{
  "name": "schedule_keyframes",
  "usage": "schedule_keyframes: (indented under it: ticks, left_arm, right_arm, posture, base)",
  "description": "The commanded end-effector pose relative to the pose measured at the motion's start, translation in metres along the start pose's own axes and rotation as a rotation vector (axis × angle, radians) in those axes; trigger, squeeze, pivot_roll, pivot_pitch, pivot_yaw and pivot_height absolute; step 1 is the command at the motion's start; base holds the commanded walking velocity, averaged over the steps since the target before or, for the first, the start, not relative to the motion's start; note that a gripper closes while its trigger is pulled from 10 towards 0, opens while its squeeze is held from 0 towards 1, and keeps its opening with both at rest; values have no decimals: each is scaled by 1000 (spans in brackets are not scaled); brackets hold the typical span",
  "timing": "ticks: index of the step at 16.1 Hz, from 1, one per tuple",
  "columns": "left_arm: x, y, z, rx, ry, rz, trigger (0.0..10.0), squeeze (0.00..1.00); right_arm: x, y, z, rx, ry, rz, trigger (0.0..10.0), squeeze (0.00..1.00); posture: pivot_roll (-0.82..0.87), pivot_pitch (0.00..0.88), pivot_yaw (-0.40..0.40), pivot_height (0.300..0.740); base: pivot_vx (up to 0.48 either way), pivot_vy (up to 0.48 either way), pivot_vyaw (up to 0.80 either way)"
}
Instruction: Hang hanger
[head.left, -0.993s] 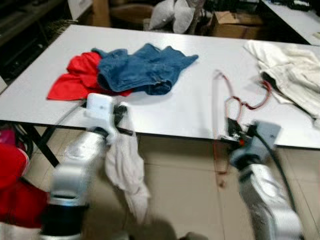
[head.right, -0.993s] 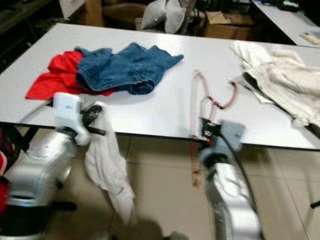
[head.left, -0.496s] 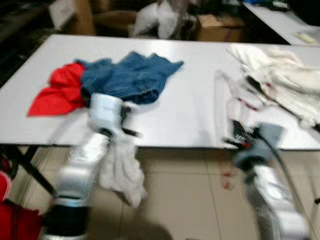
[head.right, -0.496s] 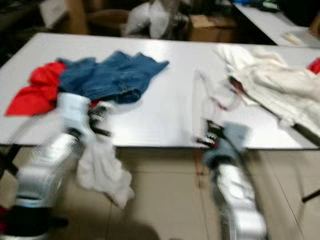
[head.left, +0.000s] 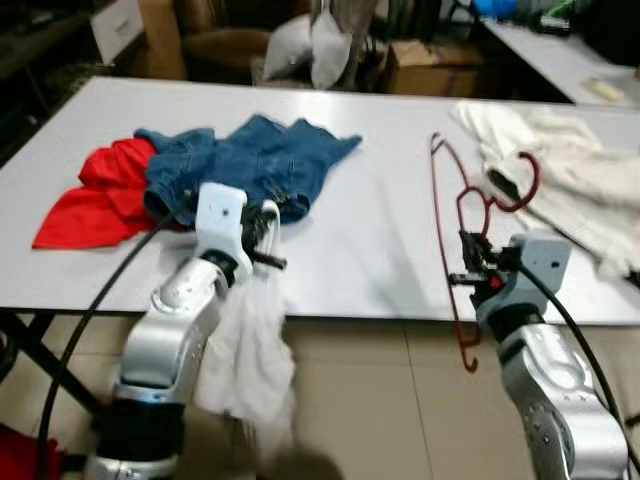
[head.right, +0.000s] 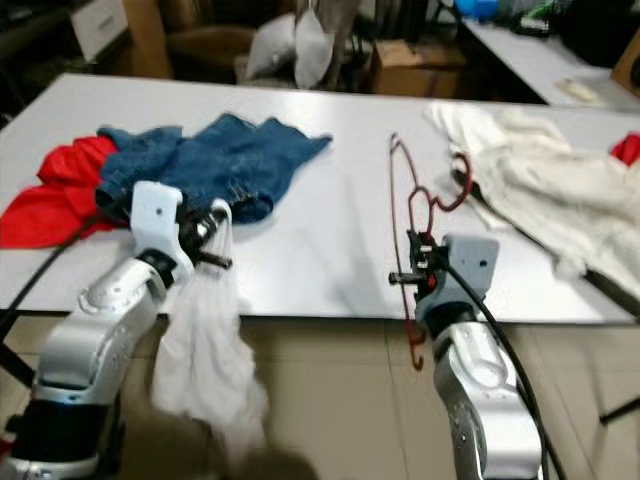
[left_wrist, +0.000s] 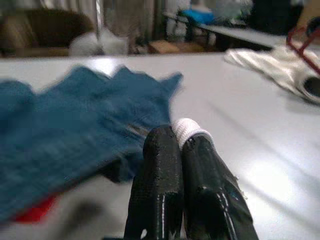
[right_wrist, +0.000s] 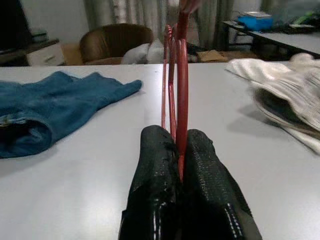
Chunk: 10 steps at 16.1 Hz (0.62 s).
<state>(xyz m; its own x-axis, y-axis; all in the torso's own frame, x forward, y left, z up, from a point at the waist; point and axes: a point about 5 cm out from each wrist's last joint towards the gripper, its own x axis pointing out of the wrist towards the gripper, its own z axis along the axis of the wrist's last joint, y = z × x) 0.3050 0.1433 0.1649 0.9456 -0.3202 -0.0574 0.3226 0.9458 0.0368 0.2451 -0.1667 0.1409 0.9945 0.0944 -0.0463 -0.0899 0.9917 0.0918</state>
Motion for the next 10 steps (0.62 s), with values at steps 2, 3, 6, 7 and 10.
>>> schedule_keyframes:
  ticks: [2, 3, 6, 7, 10]
  left_arm:
    - [6, 13, 17, 36, -59, 34, 10000, 0]
    - [10, 15, 22, 47, -73, 28, 10000, 0]
    - [29, 25, 41, 73, -106, 27, 10000, 0]
    - [37, 29, 49, 63, -113, 24, 10000, 0]
    - [59, 40, 77, 132, -117, 15, 10000, 0]
  right_arm:
    - [1, 16, 6, -3, 7, 140, 10000, 0]
    - [1, 11, 11, -15, 3, 160, 10000, 0]
    - [-4, -6, 25, -70, 20, 260, 10000, 0]
    - [-8, -10, 31, -91, 31, 325, 10000, 0]
    - [-19, -17, 52, -176, 56, 543, 10000, 0]
  posture:
    - [-22, 12, -68, 740]
    - [-22, 7, -64, 740]
    - [-30, 0, -39, 740]
    - [-31, 0, -36, 740]
    - [-35, 0, -34, 740]
  base:
    - [298, 0, 0]
    - [300, 0, 0]
    - [299, 0, 0]
    - [0, 0, 0]
    - [0, 0, 0]
